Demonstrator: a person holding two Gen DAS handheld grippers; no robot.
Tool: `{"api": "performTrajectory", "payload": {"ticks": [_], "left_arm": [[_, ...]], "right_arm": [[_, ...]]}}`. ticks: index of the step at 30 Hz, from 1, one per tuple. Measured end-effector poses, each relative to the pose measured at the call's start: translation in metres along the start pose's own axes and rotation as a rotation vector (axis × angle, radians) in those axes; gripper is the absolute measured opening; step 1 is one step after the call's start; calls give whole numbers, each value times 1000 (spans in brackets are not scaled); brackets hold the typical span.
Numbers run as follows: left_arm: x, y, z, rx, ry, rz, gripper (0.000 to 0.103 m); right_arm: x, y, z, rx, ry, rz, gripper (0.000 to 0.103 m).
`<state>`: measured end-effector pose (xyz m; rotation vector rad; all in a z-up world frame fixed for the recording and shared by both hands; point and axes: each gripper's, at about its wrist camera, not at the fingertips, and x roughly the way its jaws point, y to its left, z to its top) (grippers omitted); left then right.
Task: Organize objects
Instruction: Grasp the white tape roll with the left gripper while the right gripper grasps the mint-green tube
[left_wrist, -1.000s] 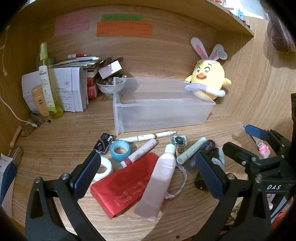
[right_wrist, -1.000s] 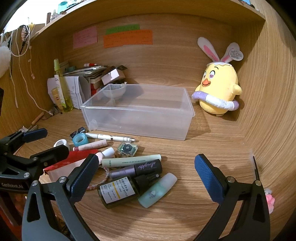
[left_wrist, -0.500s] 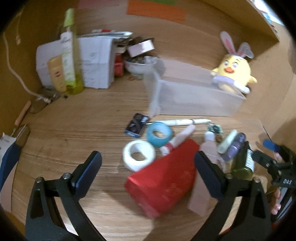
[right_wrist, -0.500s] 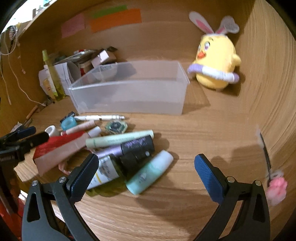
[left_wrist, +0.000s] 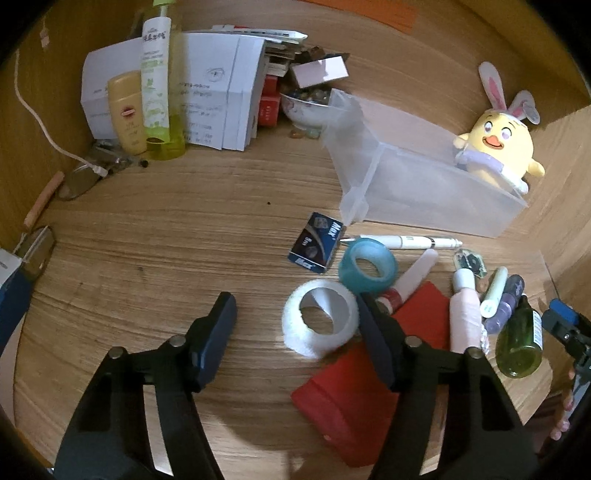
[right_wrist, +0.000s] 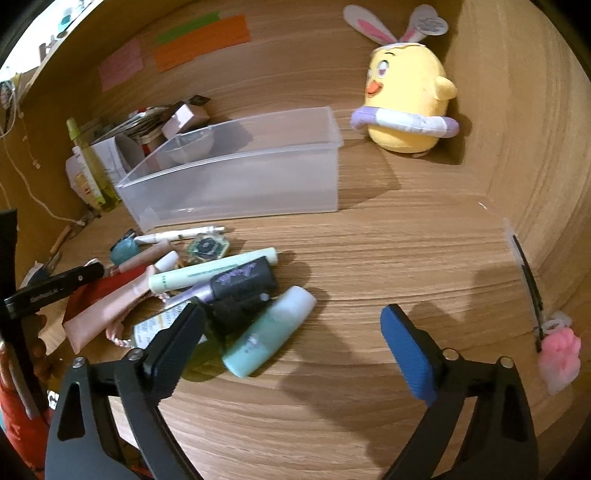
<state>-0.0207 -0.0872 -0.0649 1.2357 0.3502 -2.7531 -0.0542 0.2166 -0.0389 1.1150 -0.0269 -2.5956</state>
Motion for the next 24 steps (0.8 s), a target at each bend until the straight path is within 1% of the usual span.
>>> {"api": "performTrajectory", "payload": {"ticks": [1,3,6,8,10,11,12,14,16,17,19,20,22,23,24], "left_arm": [[0,1,0,1,0,6,61],[0,3,0,2,-1,8,60],[-1,2,-1,11,-2,16,58],[-1,1,-1,16,-3,13,54],[1,-1,1,26,-1,7,44],[1,-1,1,30,0,7,42],[2,-2,2,35,0,7,40],[2,-2,2,37,-2,6,40],[2,-1,2,36,-3,3,40],[2,-2,2,34,-4,3,39],[2,0,2,25,-4,-6,39],[0,0,2,22,-5,-8,39],[-4,-1,3,20,-19,-10,39],[-6,-2,3,21,-27,-11,39],[-9,-3,5,22,-35,-15,39]], "right_arm": [[1,-1,0,0,6,-8,89],[5,-4,-3,-1,26,-20,88],[12,-5,-7,5,55,-7,88],[16,-2,-9,5,61,9,88],[19,1,-8,-7,65,10,87],[20,3,-8,-18,63,-1,85],[21,4,-8,-30,62,-11,82],[21,5,-9,-55,59,-38,76],[20,5,-10,-68,54,-56,67],[19,4,-10,-75,53,-66,64],[19,3,-10,-88,48,-90,54],[18,2,-11,-93,46,-98,51],[17,0,-11,-99,41,-111,41],[17,-1,-11,-100,38,-113,39],[17,-2,-10,-99,36,-112,32]]}}
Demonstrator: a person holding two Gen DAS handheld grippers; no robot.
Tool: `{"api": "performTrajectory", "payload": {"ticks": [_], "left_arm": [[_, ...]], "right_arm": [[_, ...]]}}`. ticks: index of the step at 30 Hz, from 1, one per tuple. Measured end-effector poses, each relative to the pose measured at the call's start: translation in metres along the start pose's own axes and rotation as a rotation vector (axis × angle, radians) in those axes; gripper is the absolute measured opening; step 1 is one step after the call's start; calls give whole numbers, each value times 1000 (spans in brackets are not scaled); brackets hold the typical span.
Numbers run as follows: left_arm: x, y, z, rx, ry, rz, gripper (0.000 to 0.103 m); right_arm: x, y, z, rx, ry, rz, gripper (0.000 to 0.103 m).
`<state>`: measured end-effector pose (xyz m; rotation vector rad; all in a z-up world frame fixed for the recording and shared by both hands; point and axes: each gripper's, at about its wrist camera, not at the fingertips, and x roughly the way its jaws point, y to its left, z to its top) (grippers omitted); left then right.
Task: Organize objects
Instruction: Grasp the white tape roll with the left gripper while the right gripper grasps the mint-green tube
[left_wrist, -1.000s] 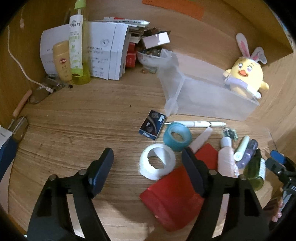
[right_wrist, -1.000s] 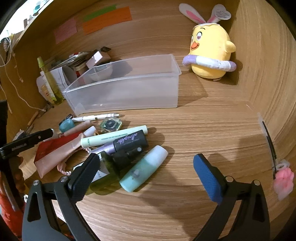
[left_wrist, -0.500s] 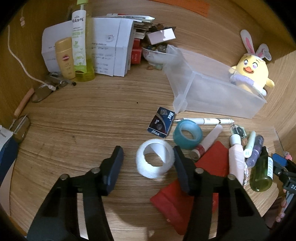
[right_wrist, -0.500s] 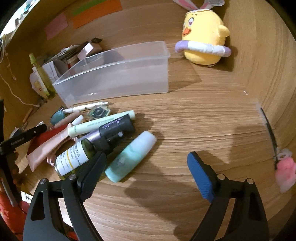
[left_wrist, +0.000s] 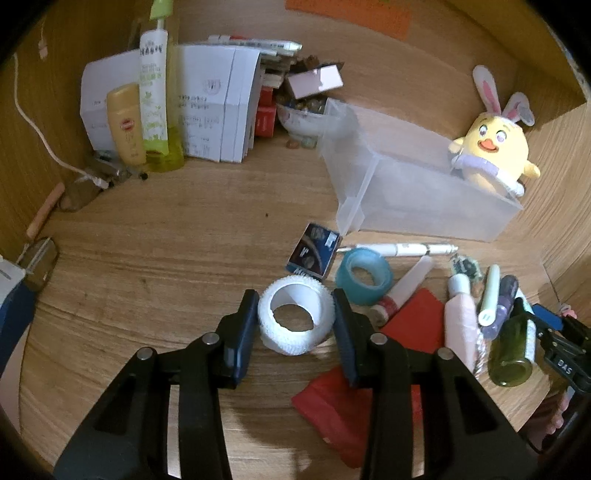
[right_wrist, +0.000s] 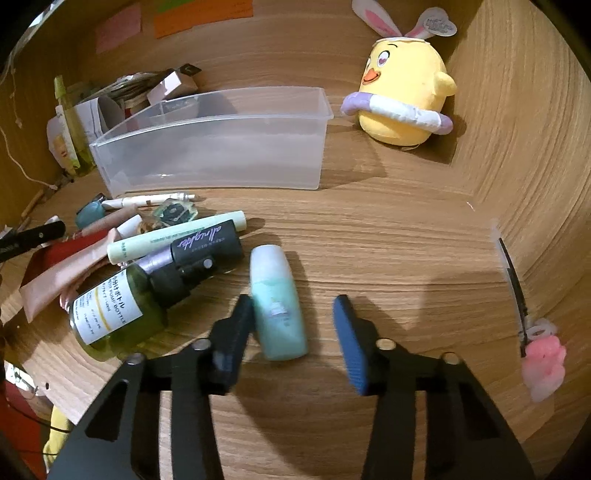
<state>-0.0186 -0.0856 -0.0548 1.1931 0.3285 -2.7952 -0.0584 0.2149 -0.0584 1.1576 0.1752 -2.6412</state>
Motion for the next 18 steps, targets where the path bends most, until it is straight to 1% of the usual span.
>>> {"api": "performTrajectory", "payload": {"ticks": [1,3,8,14,15,16,18], "left_arm": [[-3,-2,2,1,-10,-7,39],[-6,-4,5,6,-23,-14,39],[-16,-17,14,30,-60,-48,39],[-28,-35,27,62,-104,-92,39],[-29,-37,29,68,-111,-96,39],[-30,-41,33,71,-118,-101,39],[-32,-46,39,77,-133,-115,39]], "right_arm": [[1,-1,1,2,-2,-2,27],[2,-2,2,1,-6,-4,23],[2,-6,7,21,-15,7,23],[-14,-7,21,20,-80,0,21],[-17,-7,24,19,-93,2,18],[-21,-7,28,17,-106,6,13],[-27,-6,35,12,-129,10,12]]}}
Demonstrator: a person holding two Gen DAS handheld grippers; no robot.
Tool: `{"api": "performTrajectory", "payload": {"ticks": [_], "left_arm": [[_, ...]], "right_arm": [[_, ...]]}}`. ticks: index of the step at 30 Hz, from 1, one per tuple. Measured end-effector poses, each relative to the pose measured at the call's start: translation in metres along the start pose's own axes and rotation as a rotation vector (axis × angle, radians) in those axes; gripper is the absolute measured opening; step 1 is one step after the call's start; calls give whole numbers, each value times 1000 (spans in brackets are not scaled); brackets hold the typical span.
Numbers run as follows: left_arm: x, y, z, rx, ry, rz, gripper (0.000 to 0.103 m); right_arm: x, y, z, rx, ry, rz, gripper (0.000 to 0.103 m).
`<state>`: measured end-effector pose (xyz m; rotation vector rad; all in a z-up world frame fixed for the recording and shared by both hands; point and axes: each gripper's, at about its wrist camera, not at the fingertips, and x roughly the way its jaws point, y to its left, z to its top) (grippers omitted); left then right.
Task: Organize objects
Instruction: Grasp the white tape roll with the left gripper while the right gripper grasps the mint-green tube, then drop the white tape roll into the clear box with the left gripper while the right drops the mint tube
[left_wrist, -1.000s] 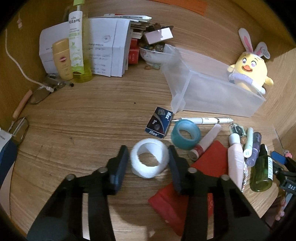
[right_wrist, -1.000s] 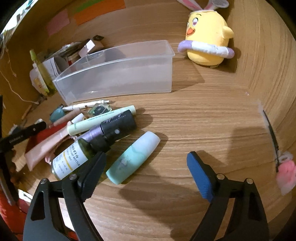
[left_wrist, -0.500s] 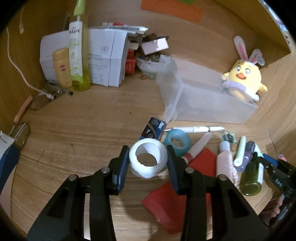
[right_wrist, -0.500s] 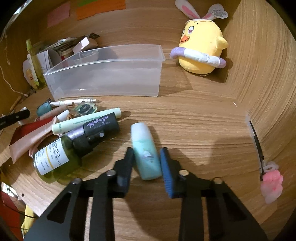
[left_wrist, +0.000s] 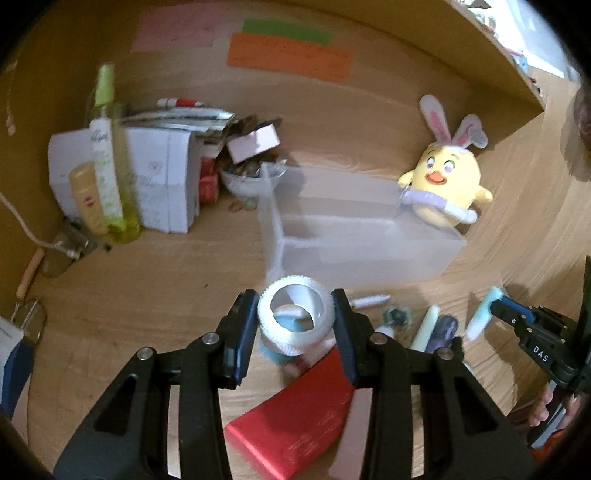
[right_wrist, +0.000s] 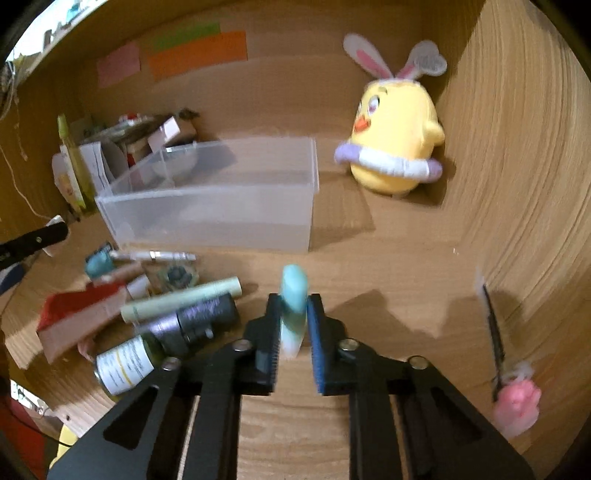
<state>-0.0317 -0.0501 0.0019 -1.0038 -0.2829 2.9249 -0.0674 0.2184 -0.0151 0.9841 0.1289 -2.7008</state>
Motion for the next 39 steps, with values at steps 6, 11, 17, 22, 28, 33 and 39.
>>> {"api": "performTrajectory", "payload": {"ticks": [6,11,17,22,28,33,39], "left_arm": [[3,-10,14,14,-17,-12,39],[9,-14,28,32,-19,-13,39],[23,-20,47,52,-5,-37,39],[41,-26,60,75,21,-45,39],[71,-27,71,83,81,-38,39],[95,-26,75,93,133,-31,39],[120,-25,76,103,203,-27,39]], "right_arm": [[-1,2,16,-24,-37,4,12],[12,-3,16,-19,8,30,13],[27,-13,18,-45,22,-30,60],[52,-30,27,-97,83,-72,60],[87,-47,25,-72,210,-14,24],[81,-47,24,-65,176,0,23],[57,-47,39,-32,99,17,23]]}}
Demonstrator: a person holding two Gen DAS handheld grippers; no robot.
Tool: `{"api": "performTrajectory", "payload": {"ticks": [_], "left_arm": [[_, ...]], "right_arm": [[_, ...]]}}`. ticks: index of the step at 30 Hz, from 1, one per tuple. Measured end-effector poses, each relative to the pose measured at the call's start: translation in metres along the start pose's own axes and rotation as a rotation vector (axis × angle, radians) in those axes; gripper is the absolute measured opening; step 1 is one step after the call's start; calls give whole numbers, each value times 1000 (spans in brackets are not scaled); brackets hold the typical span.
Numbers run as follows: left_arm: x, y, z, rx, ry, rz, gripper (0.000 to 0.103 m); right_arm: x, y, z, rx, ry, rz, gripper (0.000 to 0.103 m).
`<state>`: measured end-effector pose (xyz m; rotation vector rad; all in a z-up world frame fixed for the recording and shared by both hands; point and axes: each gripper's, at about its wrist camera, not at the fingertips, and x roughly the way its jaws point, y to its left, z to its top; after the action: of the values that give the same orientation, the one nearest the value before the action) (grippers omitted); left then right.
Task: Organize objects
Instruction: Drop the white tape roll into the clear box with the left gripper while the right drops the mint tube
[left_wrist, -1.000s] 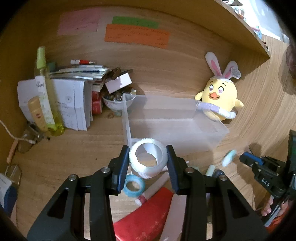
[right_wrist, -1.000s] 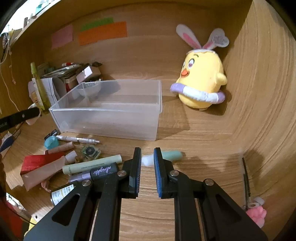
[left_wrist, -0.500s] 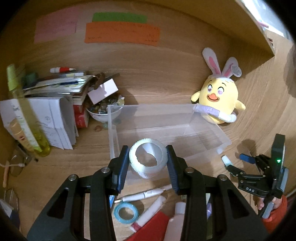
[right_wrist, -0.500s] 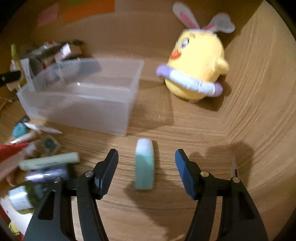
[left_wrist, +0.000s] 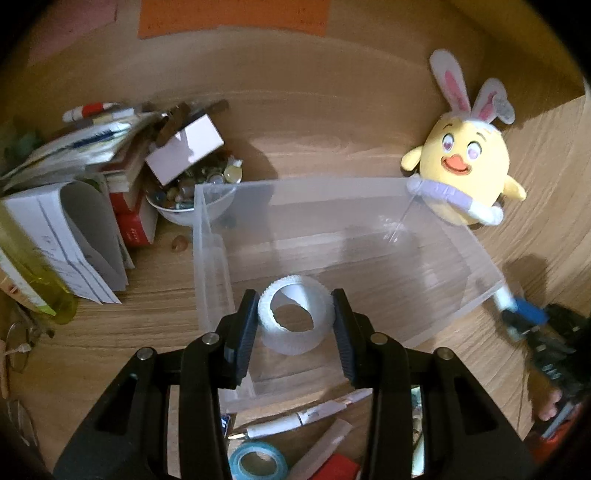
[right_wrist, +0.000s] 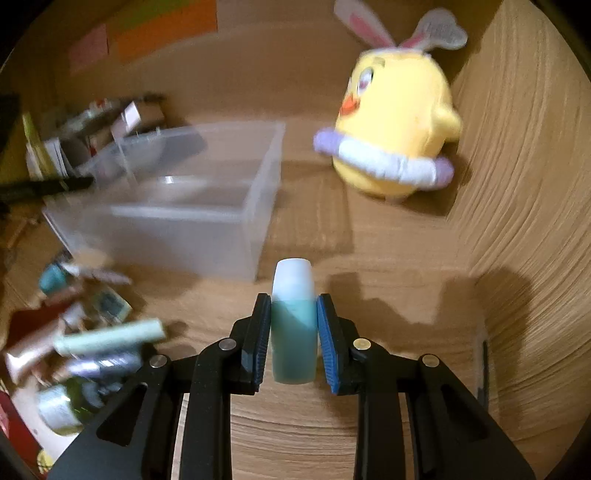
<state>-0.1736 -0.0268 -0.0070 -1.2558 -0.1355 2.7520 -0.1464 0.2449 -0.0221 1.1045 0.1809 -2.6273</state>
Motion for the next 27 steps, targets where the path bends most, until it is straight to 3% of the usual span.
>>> {"api": "performTrajectory", "payload": {"ticks": [7,11,17,24,27], "left_arm": [[11,-9,6,40,40,7,39],[18,-12,8,42,69,-6,39],[24,-13,10,48,87,-1,39],[31,-16,11,67,104,20,39],[32,-17,11,79,107,20,47]], "right_arm": [[-30,22,45,-47,-124,65,23],[-26,40,71,-97,-142,98,23],[16,62,97,-143,-65,156,23],[60,78,103,-165,35,172,23],[76,84,103,-176,71,174,23]]}}
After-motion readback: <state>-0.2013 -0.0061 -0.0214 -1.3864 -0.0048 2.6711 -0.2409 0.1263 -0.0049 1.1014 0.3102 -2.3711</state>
